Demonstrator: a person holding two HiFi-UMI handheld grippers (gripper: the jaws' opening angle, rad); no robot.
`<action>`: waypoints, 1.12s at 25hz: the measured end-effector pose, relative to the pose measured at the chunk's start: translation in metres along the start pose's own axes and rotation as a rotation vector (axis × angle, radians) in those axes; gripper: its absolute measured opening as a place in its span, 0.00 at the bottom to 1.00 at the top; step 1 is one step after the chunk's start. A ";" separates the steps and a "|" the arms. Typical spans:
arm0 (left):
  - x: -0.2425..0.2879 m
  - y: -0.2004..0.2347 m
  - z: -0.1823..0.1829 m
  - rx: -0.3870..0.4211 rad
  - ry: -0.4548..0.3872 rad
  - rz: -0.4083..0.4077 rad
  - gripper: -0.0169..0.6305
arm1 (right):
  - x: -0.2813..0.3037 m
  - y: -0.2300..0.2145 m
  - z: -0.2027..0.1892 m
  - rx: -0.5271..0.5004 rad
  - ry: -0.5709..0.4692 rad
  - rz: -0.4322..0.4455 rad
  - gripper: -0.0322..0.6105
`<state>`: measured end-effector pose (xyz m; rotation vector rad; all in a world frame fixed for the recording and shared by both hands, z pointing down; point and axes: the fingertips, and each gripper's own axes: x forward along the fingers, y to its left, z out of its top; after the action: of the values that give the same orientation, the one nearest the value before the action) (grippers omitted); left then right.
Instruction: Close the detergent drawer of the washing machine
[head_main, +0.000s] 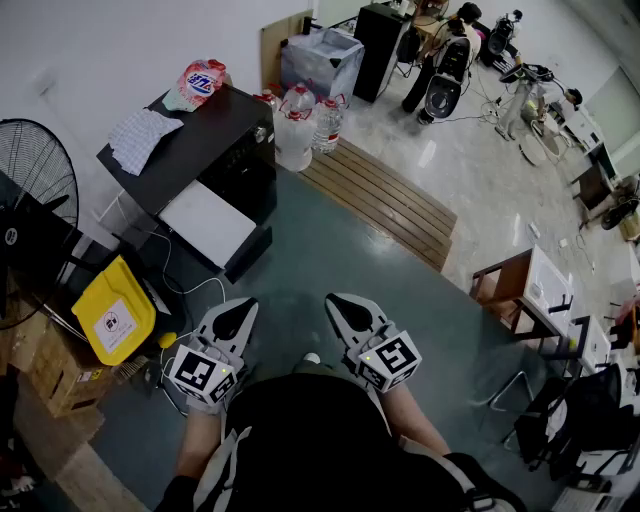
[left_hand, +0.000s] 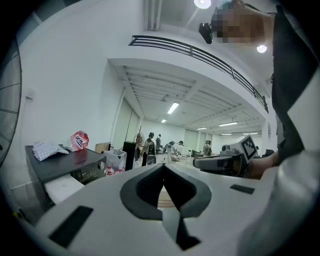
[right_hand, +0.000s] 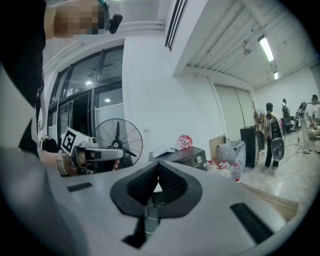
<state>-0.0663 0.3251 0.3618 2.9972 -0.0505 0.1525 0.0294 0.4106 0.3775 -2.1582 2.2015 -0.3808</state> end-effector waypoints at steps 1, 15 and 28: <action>0.004 -0.001 0.000 -0.002 0.005 0.002 0.04 | -0.001 -0.003 0.000 0.003 0.000 -0.001 0.08; 0.068 -0.027 -0.017 -0.031 0.057 0.041 0.04 | -0.027 -0.064 -0.001 0.058 -0.029 0.032 0.08; 0.117 0.087 -0.023 -0.107 0.057 0.026 0.04 | 0.074 -0.109 0.000 0.069 0.053 -0.008 0.08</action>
<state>0.0438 0.2387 0.4083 2.8848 -0.0888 0.2309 0.1342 0.3366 0.4097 -2.1466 2.1728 -0.5117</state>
